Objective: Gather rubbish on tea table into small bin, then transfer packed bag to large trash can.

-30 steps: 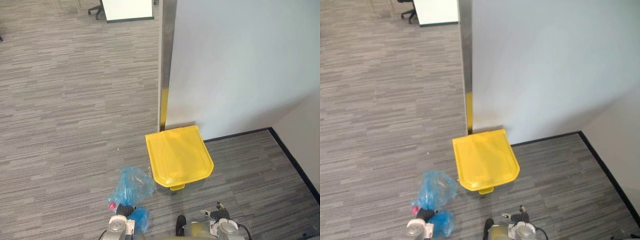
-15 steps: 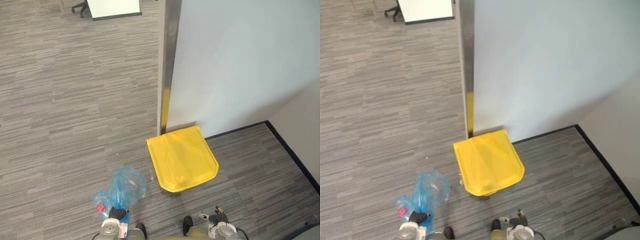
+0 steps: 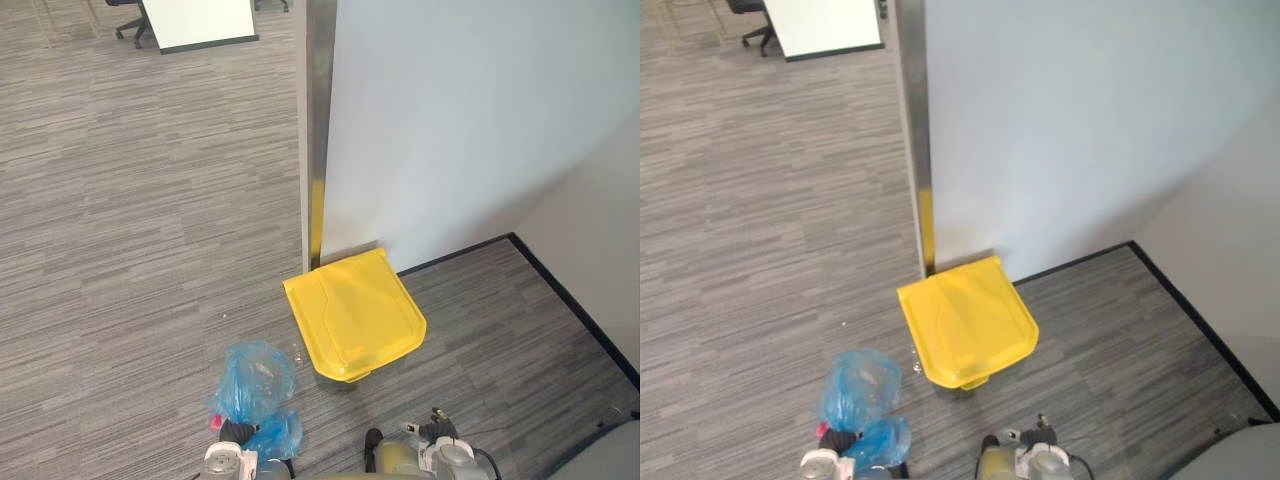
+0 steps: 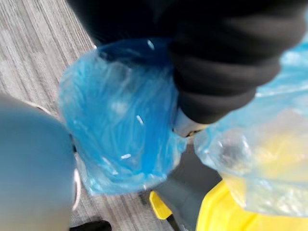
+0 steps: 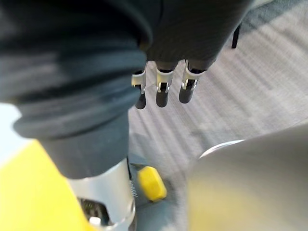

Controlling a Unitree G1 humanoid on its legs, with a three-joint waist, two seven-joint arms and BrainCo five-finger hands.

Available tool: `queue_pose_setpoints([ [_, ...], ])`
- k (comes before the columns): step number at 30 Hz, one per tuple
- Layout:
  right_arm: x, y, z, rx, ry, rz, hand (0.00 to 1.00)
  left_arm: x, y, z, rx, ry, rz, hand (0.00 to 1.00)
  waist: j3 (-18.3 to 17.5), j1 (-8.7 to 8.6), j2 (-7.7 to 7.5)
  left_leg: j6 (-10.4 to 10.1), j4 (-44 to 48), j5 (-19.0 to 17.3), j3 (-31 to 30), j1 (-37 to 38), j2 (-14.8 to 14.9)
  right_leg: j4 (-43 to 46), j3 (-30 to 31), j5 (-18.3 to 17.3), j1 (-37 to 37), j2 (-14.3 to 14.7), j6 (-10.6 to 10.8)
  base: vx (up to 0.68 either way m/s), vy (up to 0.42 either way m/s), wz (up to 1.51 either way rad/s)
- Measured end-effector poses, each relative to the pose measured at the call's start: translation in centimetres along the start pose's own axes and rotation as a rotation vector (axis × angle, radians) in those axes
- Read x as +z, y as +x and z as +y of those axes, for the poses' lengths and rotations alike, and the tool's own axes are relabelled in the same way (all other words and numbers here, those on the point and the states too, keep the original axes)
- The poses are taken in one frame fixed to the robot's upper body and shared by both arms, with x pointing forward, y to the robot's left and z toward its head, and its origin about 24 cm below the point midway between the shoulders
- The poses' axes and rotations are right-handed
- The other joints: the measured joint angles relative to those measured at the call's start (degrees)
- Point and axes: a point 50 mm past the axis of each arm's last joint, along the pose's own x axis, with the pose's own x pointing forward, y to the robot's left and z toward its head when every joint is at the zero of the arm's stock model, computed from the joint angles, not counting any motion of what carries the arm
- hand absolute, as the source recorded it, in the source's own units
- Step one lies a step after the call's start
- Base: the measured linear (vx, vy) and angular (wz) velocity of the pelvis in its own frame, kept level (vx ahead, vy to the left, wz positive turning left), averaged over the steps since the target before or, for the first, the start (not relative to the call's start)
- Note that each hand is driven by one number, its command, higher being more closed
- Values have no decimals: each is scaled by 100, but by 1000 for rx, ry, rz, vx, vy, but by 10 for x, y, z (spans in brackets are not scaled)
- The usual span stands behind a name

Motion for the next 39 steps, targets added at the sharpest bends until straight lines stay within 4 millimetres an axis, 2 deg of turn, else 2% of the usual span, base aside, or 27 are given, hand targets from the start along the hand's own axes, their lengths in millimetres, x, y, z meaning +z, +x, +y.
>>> queue_pose_setpoints([
  [1, 6, 1, 5, 10, 6, -14, 0, 1, 1, 3, 6, 3, -3, 100, 44, 16, -54, -41, 162, -90, 17, -6, 23, -483, -144, 180, -145, 15, -13, -2, -9, 12],
  [3, 10, 0, 10, 17, 15, -29, 0, 4, 2, 8, 24, -5, -12, 100, 136, 34, -182, -142, 600, -327, 47, -107, 35, -1178, -403, 262, -253, 9, -40, 85, -128, 21],
  [5, 10, 0, 11, 14, 14, -25, 0, 5, 2, 11, 39, -21, -16, 100, 151, 36, -269, -292, 1123, -706, 13, -168, -1, -1369, -477, -27, -206, 21, 14, 192, -213, 5],
  [7, 20, 2, 11, 12, 4, -49, 0, 10, 2, 2, 38, -56, -24, 100, 274, 68, -1, -498, 1419, -1020, 1, -200, 245, -1220, -561, 86, -243, 177, 81, 225, -180, -20],
  [8, 22, 2, 11, 10, 7, -57, 0, 10, 2, 0, 34, -57, -25, 100, 322, 48, 42, -543, 1413, -1063, -43, -185, 301, -1175, -572, 102, -243, 240, 57, 182, -145, 8],
  [11, 19, 2, 9, 0, 24, -45, 0, 20, 4, -1, 31, -66, -59, 100, 320, 80, -19, -597, 1402, -1177, -318, -90, 486, -764, -591, 133, -284, 462, -143, 173, -139, 22],
  [13, 16, -1, 10, 2, 34, -47, 0, 25, 4, -4, 31, -108, -70, 100, 258, 178, -106, -736, 1351, -1256, -514, -60, 607, -78, -549, -338, -559, 518, -312, 185, -169, 19],
  [15, 13, -5, 10, 0, 51, -62, 0, 28, 4, -8, 25, -110, -77, 100, 231, 178, -106, -883, 1345, -1343, -729, -31, 678, 465, -566, -827, -736, 544, -342, 229, -183, 31],
  [17, 16, -5, 10, 8, 55, -76, 0, 34, 5, -12, 14, -108, -93, 100, 200, 181, -13, -930, 1337, -1373, -968, -14, 828, 675, -799, -1135, -734, 606, -271, 198, -116, 26],
  [19, 17, -5, 9, 8, 62, -81, 0, 43, 5, -19, -12, -96, -120, 100, 184, 178, 28, -908, 1340, -1193, -1209, -162, 902, 754, -1037, -1213, -751, 561, -187, 162, -163, 43],
  [20, 18, -5, 9, 9, 63, -84, 0, 52, 6, -23, -28, -81, -149, 100, 181, 148, 39, -879, 1332, -1067, -1263, -286, 942, 731, -1165, -1211, -752, 527, -193, 116, -196, 63],
  [21, 21, -5, 6, 4, 59, -95, 0, 60, 6, -26, -42, -65, -178, 100, 171, 95, 67, -946, 1422, -982, -1328, -494, 1010, 667, -1273, -1212, -799, 531, -229, 65, -168, 61],
  [24, 33, -4, 15, 36, 30, -132, 0, 74, 6, -25, -56, -31, -231, 100, 176, 78, 125, -1022, 1615, -945, -1316, -1059, 1192, 462, -1577, -1118, -1050, 560, -401, -15, -134, 42],
  [25, 36, -4, 17, 45, 21, -140, 0, 76, 7, -25, -55, -25, -235, 100, 173, 77, 120, -1019, 1729, -946, -1305, -1215, 1211, 436, -1622, -1130, -1126, 552, -380, -75, -143, 35],
  [27, 50, -3, 22, 66, -21, -187, 0, 82, 6, -26, -61, -12, -258, 100, 183, 82, 140, -950, 2187, -988, -1282, -1703, 1273, 452, -1688, -1109, -1313, 538, -427, -152, -142, 30],
  [28, 61, -5, 27, 84, -35, -234, 0, 87, 5, -26, -60, -17, -280, 100, 184, 92, 181, -935, 2098, -1135, -1292, -1824, 1350, 443, -1747, -1060, -1425, 565, -478, -174, -130, 28],
  [29, 68, -6, 31, 97, -39, -258, 0, 90, 5, -25, -59, -21, -294, 100, 194, 111, 178, -1145, 1982, -1185, -1322, -1888, 1381, 420, -1755, -1037, -1519, 590, -482, -170, -149, 19],
  [31, 83, -9, 47, 145, -61, -305, 0, 98, 7, -16, -35, -13, -318, 100, 228, 262, 12, -1230, 1810, -1164, -1362, -2019, 1305, -27, -1720, -903, -1642, 697, -509, -172, -177, 5],
  [32, 93, -11, 49, 153, -64, -341, 0, 100, 6, -15, -28, -18, -326, 100, 233, 280, 11, -1223, 2251, -1189, -1338, -2218, 1235, -146, -1751, -871, -1671, 713, -498, -194, -178, -22],
  [33, 117, -16, 53, 165, -56, -429, 0, 99, 5, -17, -26, -21, -327, 100, 264, 404, 153, -844, 2883, -1298, -1258, -2540, 1117, 79, -1748, -794, -1852, 739, -248, -143, -107, -8],
  [34, 140, -23, 51, 166, -31, -526, 0, 106, 4, -22, -37, -36, -351, 100, 353, 342, 231, -1172, 2772, -1440, -1257, -2564, 1222, 2044, -600, -852, -2345, 755, -1065, -84, -99, 14],
  [35, 144, -24, 53, 167, -24, -536, 0, 108, 4, -18, -28, -35, -361, 100, 387, 293, 55, -1176, 2768, -1413, -1200, -2558, 1045, 2018, -156, -964, -2235, 668, -906, -10, -114, 63],
  [36, 156, -25, 58, 176, -21, -553, 0, 116, 4, -16, -13, -44, -383, 100, 451, 303, -43, -1253, 2971, -1377, -1334, -2653, 981, 1627, -116, -1046, -2097, 472, -700, 7, -174, 40],
  [37, 166, -26, 55, 167, -23, -579, 0, 114, 3, -21, -25, -47, -377, 100, 430, 377, 116, -1227, 3096, -1356, -1296, -2817, 1089, 1325, -395, -887, -2095, 587, -711, 34, -126, 0],
  [38, 177, -30, 60, 180, -12, -608, 0, 111, 3, -19, -20, -46, -374, 100, 438, 419, 109, -1181, 3063, -1391, -1198, -2804, 1075, 1099, -544, -616, -2109, 633, -866, 32, -73, -26],
  [39, 185, -33, 62, 187, 2, -633, 0, 109, 3, -18, -16, -42, -366, 100, 455, 393, 108, -1218, 2928, -1360, -1165, -2829, 1092, 1035, -594, -526, -2116, 670, -1001, 11, -64, -11],
])
